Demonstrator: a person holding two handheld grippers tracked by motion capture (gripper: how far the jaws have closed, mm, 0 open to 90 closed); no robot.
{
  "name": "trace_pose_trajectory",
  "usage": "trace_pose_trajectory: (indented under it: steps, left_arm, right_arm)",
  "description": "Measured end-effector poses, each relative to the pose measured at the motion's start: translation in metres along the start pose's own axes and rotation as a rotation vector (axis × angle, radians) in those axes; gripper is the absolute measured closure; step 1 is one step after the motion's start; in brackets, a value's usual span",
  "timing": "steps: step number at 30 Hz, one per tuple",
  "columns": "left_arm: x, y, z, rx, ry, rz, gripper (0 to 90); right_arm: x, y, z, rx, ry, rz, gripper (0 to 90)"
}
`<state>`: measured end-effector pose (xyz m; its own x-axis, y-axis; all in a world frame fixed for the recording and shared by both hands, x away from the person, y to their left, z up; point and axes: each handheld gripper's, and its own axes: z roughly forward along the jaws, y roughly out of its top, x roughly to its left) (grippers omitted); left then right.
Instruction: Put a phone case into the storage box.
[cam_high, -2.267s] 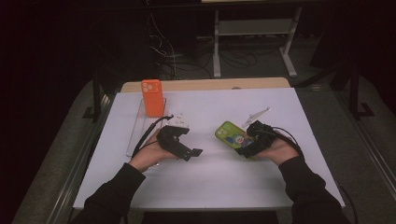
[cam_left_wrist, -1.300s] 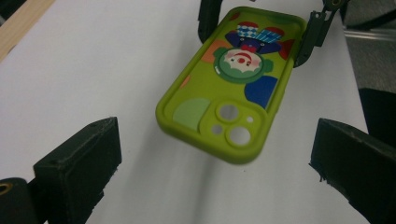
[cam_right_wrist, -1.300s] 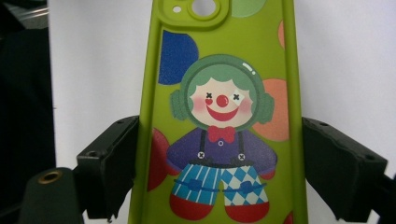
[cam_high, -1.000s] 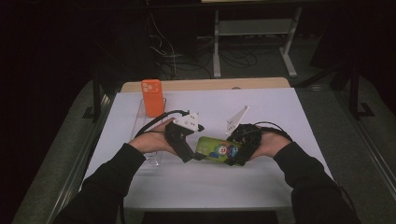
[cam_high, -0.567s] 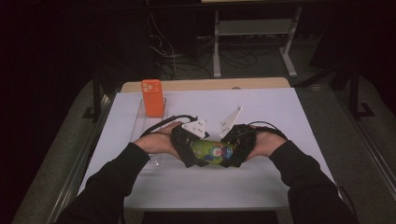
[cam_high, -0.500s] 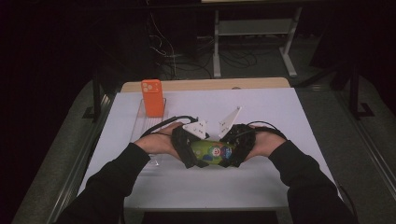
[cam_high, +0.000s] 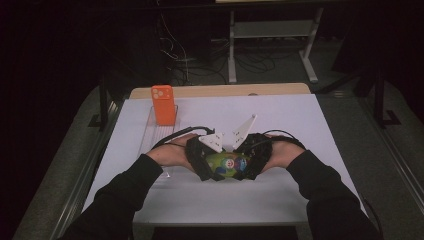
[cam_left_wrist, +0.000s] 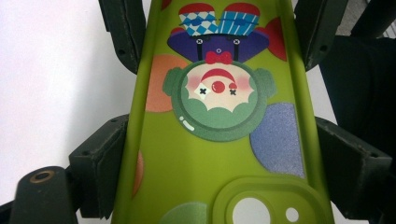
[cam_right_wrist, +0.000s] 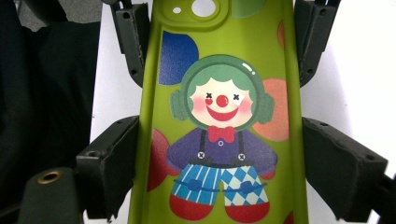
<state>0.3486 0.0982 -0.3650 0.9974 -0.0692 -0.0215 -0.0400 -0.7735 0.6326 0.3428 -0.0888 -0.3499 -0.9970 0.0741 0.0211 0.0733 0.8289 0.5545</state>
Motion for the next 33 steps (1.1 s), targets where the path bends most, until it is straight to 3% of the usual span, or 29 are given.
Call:
trace_pose_trajectory:
  steps: [10,13,14,18,27,32,33]
  left_arm:
    - [-0.002,-0.001,0.002,0.008,-0.019,-0.031,15.4]
    - [-0.003,-0.003,0.002,-0.002,0.006,-0.048,15.5]
    - [-0.002,-0.003,0.001,-0.001,0.018,-0.046,15.5]
    - [-0.001,-0.008,0.000,-0.010,0.050,-0.115,15.5]
    - [-0.008,-0.014,0.002,0.044,0.153,-0.204,15.5]
    - [-0.010,-0.018,0.001,0.032,0.230,-0.284,15.5]
    - [-0.008,-0.018,-0.001,0.056,0.241,-0.277,15.5]
  right_arm:
    - [-0.001,-0.001,0.003,0.010,0.038,0.020,14.1]
    - [-0.001,-0.004,0.005,-0.002,0.053,0.045,4.3]
    - [-0.001,-0.006,0.005,-0.011,0.045,0.050,1.6]
    - [-0.003,-0.017,0.006,-0.056,-0.004,0.093,0.0]
    - [-0.006,-0.049,-0.001,-0.139,-0.104,0.211,0.0]
    - [-0.006,-0.066,-0.007,-0.182,-0.177,0.302,0.0]
    - [-0.004,-0.067,-0.009,-0.197,-0.190,0.352,0.0]
